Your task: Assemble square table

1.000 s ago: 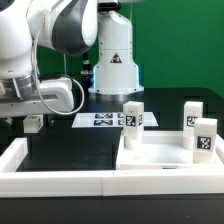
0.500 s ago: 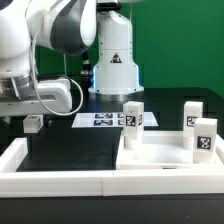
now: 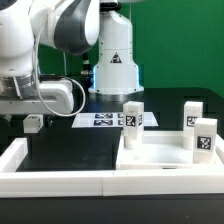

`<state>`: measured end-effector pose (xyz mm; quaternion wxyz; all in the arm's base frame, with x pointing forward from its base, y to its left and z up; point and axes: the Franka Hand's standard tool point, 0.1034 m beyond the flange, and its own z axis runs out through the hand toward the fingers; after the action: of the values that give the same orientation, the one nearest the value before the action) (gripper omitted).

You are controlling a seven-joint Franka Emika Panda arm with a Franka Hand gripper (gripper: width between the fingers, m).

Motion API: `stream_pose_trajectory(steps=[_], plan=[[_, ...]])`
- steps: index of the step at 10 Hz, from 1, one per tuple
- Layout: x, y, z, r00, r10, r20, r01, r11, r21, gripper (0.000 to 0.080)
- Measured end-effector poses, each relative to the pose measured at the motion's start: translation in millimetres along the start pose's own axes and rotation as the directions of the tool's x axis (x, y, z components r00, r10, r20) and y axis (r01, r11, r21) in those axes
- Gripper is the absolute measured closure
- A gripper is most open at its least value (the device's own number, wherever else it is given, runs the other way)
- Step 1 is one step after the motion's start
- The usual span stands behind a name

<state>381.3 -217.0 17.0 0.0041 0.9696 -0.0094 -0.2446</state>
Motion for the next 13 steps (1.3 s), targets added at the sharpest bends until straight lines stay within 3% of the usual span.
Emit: stream_pose_trajectory(steps=[1,2,5,7,10,13], plan=[[3.9,1.9,-9.9,0.999,-0.003,0.044,0.002,1.000,0.012,0.0150],[0.2,2.2,-0.1,0.994,-0.009,0.109,0.007,1.000,0.016,0.0150],[-4.1,2.4,5.2,0.958,-0.027,0.287,0.022,1.000,0.022,0.0150],[-11.5,0.7,17.1,0.930,-0.029,0.366,0.016,0.999,0.038,0.0150],[-15.3,-0.4,23.6,0.933,-0.031,0.357,0.018,0.999,0.039,0.0150],[-34.8,-2.2,37.6,0.920,-0.031,0.390,0.008,0.998,0.058,0.0150]])
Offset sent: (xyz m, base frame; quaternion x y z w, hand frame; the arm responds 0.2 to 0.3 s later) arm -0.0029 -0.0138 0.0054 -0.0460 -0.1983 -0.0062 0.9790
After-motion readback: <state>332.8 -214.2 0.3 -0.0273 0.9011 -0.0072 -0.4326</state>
